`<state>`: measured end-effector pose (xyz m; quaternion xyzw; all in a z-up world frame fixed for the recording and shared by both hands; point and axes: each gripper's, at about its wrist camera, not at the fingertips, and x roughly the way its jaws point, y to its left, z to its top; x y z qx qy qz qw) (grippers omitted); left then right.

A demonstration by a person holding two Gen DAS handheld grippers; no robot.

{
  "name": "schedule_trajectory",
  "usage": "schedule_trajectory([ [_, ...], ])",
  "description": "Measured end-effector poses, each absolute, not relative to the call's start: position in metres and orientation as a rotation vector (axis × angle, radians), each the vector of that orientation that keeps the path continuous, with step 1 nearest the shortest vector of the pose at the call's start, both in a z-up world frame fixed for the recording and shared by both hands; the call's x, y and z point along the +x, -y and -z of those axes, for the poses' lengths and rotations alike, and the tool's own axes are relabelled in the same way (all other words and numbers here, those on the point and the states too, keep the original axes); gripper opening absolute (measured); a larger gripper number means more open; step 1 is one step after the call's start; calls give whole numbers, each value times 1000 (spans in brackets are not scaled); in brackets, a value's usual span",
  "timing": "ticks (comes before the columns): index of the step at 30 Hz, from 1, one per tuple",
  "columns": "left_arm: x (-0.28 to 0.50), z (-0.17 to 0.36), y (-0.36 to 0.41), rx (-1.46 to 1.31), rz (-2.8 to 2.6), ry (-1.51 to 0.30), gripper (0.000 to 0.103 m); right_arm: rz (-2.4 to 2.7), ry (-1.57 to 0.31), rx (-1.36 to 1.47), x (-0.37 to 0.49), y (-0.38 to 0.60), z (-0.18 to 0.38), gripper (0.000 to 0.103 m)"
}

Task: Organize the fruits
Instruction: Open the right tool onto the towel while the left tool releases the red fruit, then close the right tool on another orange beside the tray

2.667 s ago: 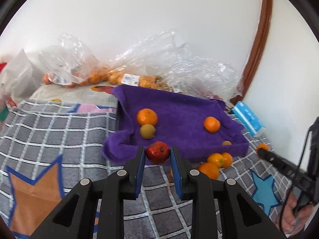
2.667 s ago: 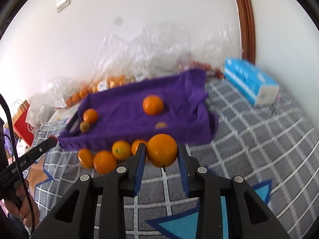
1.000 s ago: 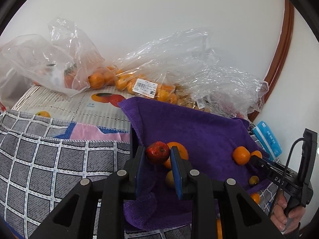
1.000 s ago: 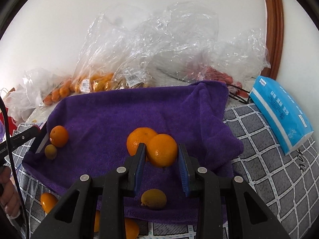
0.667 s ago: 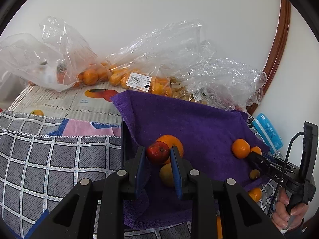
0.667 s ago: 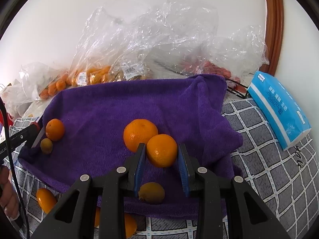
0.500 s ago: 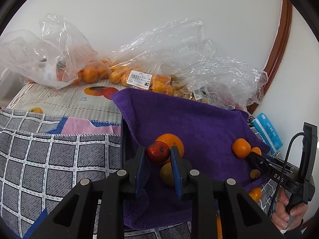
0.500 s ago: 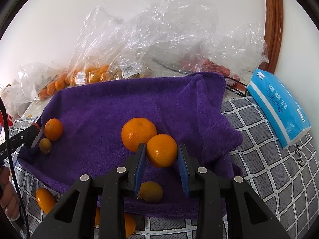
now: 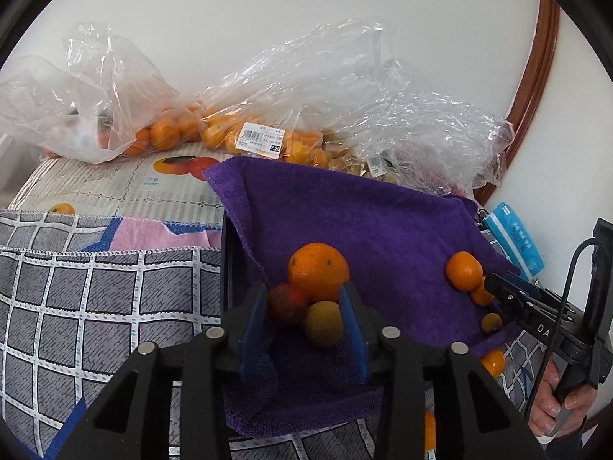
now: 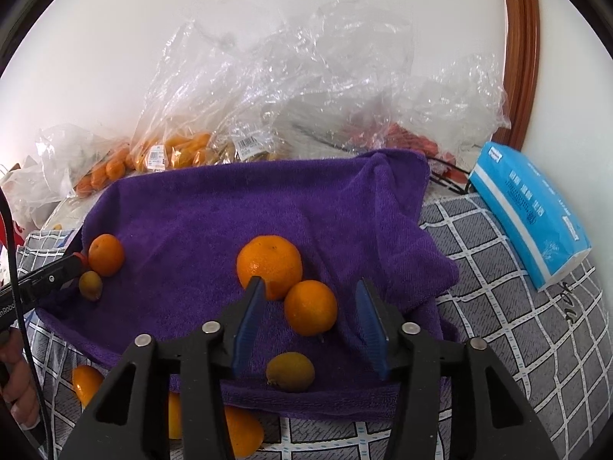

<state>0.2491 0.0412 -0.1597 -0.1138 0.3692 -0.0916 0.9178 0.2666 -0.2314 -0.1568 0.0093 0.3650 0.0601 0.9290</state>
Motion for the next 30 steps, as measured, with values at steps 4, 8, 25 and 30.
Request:
schedule_trajectory([
  [4,244,153,-41,-219,181,-731,41,-134,-724,31,261,229,152,50],
  [8,238,142,-43,-229,185,-703,41,-139,-716,32,254,224,146,50],
  [25,190,106,-53,-205,182,-697,51,-242,-838,40,192,220,162,36],
  [30,166,131,-61,-165,141,-767,51,-279,-850,7,197,212,170,36],
])
